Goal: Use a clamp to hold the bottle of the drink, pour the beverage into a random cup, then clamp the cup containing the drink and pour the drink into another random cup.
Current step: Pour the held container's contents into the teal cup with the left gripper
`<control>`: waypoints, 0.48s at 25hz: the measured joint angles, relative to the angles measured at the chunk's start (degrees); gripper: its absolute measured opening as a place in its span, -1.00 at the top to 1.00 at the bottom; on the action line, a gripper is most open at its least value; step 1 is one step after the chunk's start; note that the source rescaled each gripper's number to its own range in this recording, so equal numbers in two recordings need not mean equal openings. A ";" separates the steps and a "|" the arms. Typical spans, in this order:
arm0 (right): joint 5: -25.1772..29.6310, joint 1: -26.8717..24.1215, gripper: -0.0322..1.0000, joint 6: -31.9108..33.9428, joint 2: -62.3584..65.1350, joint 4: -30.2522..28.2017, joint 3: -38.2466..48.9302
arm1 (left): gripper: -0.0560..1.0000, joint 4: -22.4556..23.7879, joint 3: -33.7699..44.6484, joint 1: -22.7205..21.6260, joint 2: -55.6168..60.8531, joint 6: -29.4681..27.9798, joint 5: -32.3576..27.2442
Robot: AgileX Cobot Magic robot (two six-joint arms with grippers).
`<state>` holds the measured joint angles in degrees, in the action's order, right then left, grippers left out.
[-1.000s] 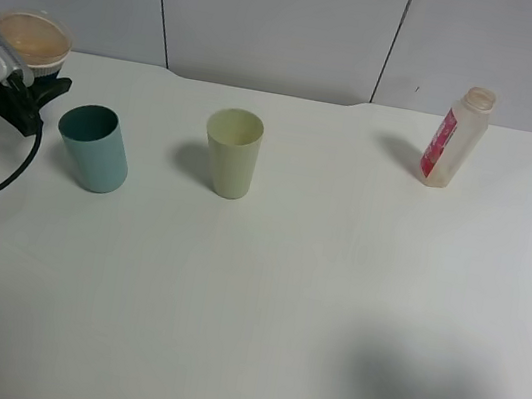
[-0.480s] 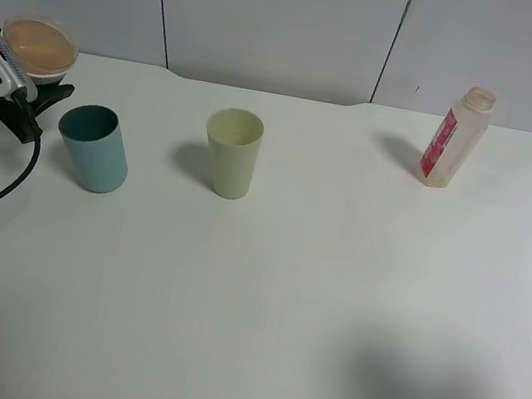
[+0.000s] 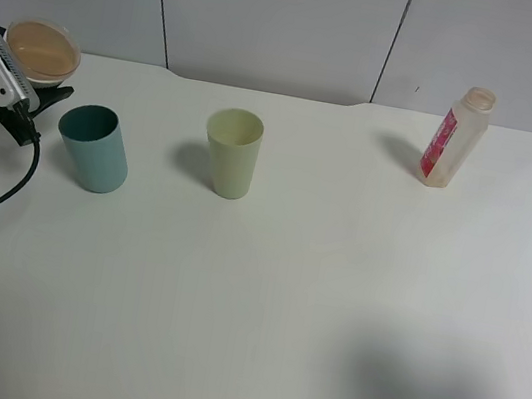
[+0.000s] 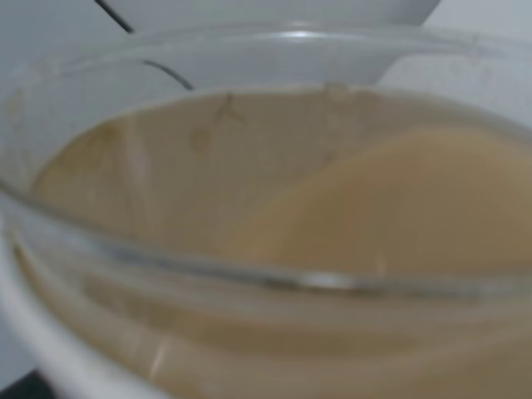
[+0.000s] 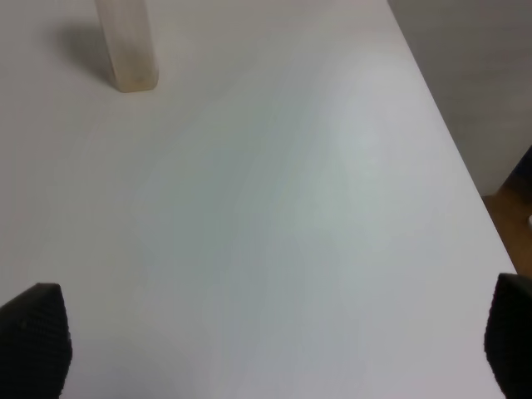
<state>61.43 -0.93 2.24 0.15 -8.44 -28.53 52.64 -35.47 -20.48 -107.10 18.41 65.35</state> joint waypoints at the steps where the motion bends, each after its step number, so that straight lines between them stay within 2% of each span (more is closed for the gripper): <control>1: 0.00 0.00 -1.00 0.00 0.00 0.00 0.00 | 0.88 0.00 0.00 0.00 0.00 0.38 0.00; 12: 0.00 0.00 -1.00 0.00 0.00 0.00 0.00 | 0.88 0.00 0.00 0.00 0.00 4.77 0.06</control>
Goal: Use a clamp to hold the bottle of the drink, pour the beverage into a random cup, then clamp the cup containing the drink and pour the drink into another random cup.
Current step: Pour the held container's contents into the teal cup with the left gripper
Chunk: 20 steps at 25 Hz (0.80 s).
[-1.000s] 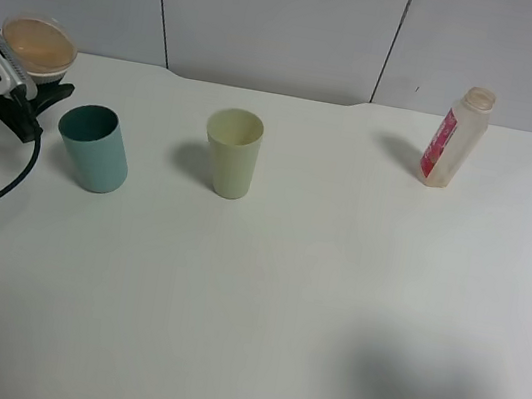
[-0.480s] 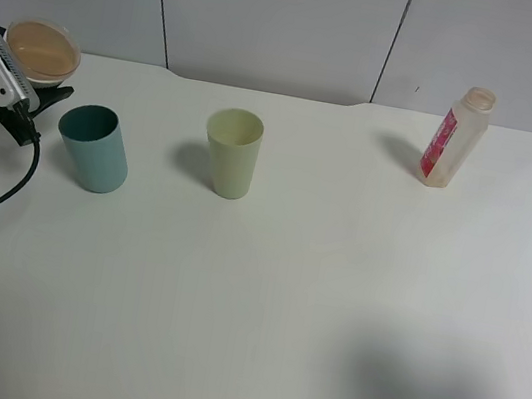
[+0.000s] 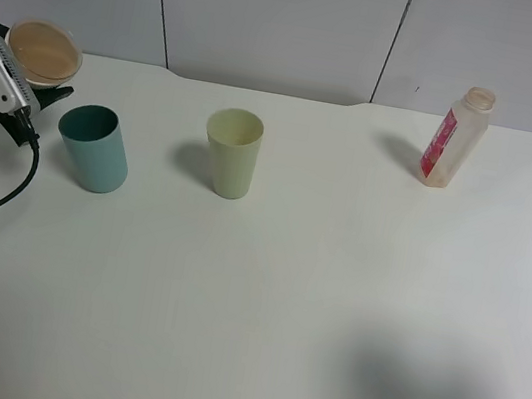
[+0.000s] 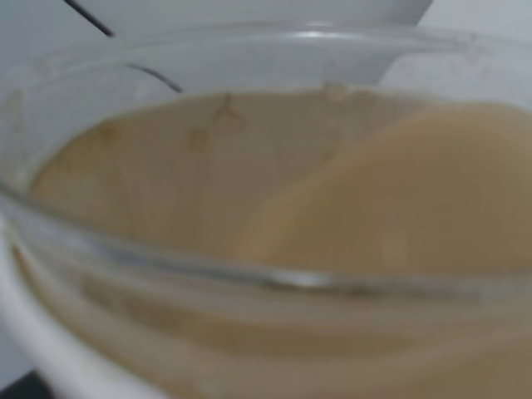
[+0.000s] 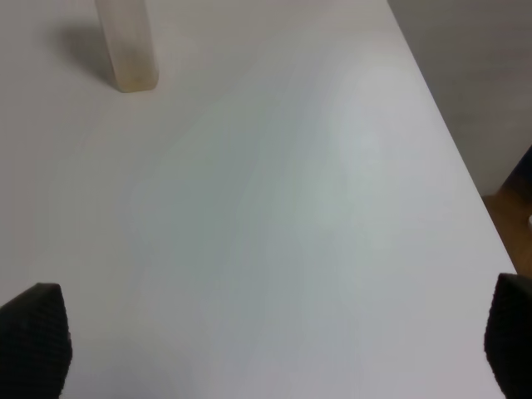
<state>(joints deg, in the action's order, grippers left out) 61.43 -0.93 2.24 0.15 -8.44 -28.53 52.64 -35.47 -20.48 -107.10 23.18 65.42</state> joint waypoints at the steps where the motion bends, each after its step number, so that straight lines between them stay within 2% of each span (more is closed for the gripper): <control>1: 0.00 0.00 -1.00 0.00 0.00 0.00 0.00 | 0.88 0.00 0.00 0.00 0.00 0.25 0.12; 20: 0.00 0.00 -1.00 0.00 0.00 0.00 0.00 | 0.88 2.19 0.00 0.00 0.00 2.62 2.30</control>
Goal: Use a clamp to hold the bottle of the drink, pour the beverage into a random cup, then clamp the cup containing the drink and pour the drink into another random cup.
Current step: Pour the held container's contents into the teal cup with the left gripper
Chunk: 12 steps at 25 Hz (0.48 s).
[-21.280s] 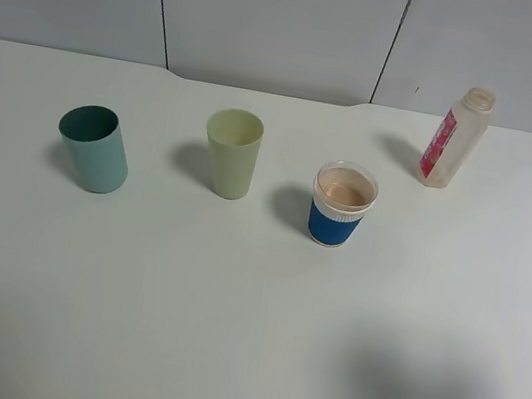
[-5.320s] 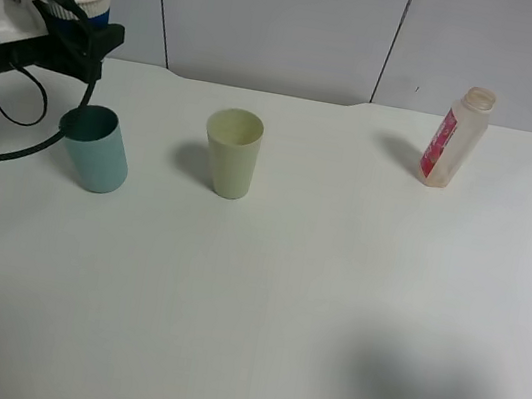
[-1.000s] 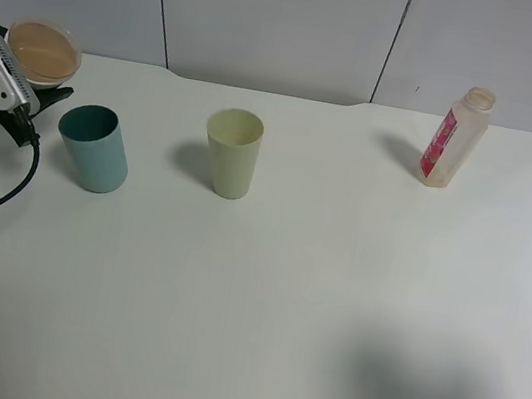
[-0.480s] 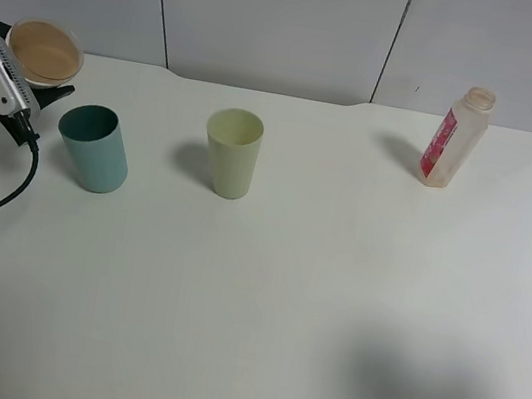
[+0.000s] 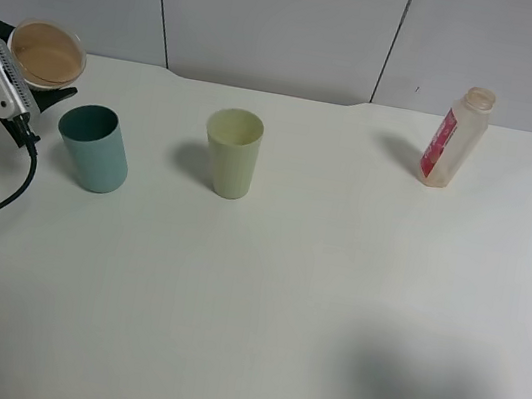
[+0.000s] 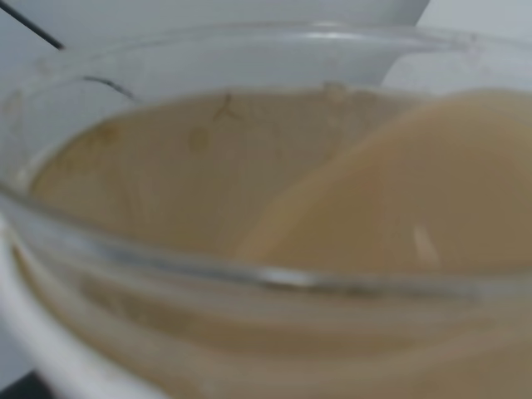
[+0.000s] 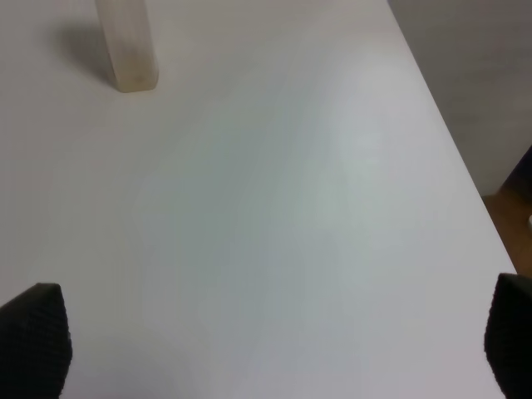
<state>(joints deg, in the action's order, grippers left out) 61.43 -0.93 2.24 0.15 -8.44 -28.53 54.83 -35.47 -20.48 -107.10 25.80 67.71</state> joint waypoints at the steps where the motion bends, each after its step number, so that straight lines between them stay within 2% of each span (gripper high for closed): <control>1: 0.00 0.00 -1.00 0.00 0.00 0.00 0.00 | 0.88 0.00 0.00 0.00 0.00 0.00 0.00; 12: 0.00 0.00 -1.00 0.00 0.00 0.00 0.00 | 0.88 -0.05 0.00 1.83 0.00 1.54 0.14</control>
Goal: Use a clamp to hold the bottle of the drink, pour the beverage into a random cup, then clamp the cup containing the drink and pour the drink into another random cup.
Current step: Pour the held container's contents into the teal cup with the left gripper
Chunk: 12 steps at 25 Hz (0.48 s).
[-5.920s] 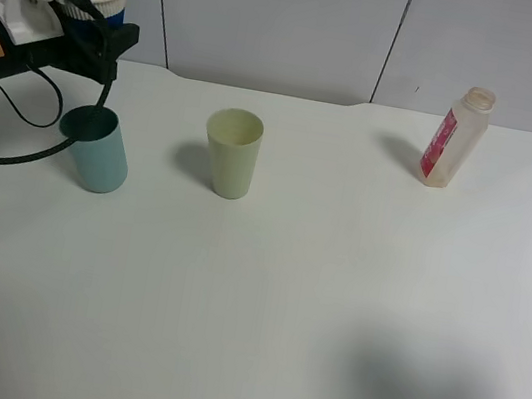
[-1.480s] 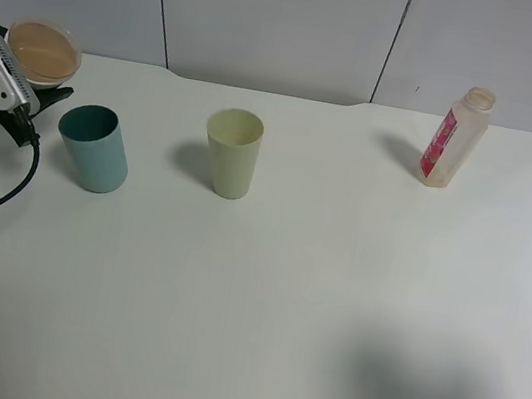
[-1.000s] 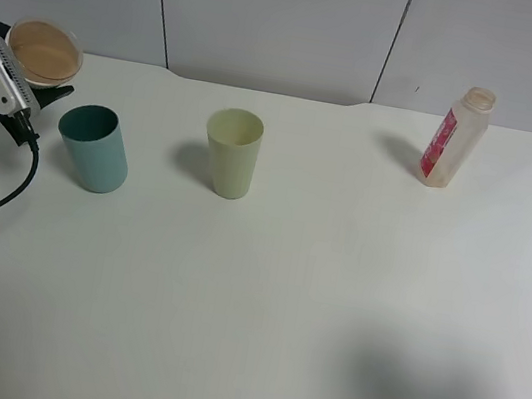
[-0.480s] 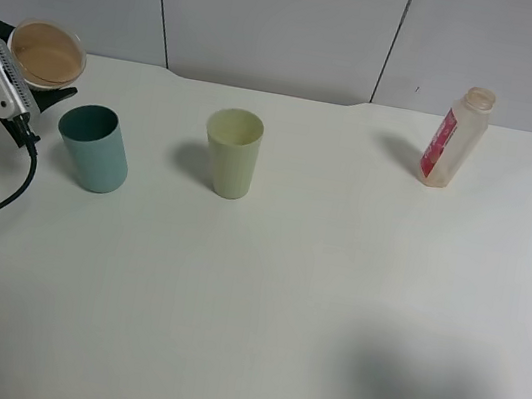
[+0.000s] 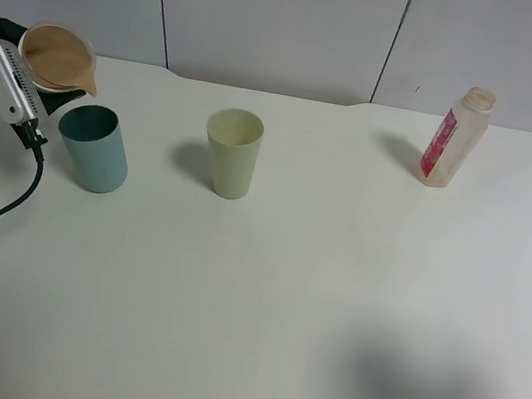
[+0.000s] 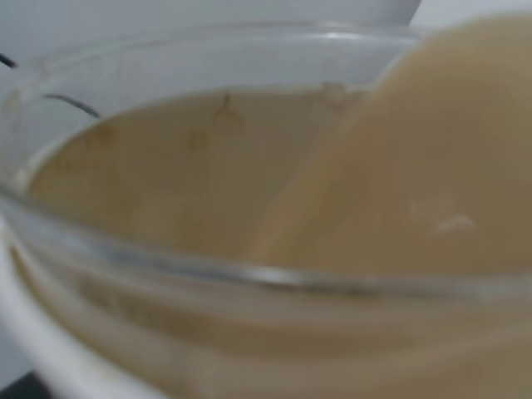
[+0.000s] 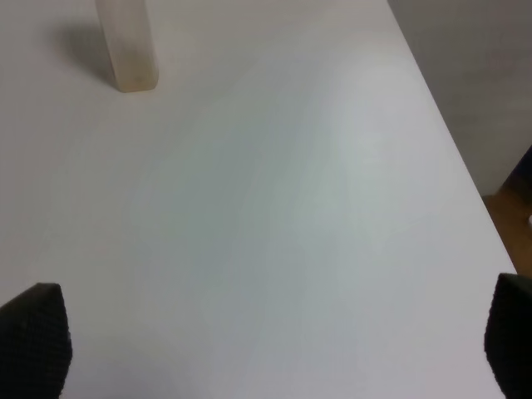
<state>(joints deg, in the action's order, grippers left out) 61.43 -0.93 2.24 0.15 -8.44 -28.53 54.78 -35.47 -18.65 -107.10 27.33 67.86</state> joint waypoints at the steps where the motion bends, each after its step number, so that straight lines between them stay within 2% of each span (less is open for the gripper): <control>1: 0.00 0.00 -1.00 0.00 0.00 0.00 0.00 | 0.88 -0.21 0.00 0.08 0.00 0.58 0.00; 12: 0.00 0.00 -1.00 0.00 0.00 0.00 0.00 | 0.88 -0.80 0.00 0.08 0.00 0.96 0.00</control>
<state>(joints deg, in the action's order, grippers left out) 61.43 -0.93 2.24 0.15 -8.44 -28.53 53.98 -35.47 -18.57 -107.10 28.29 67.86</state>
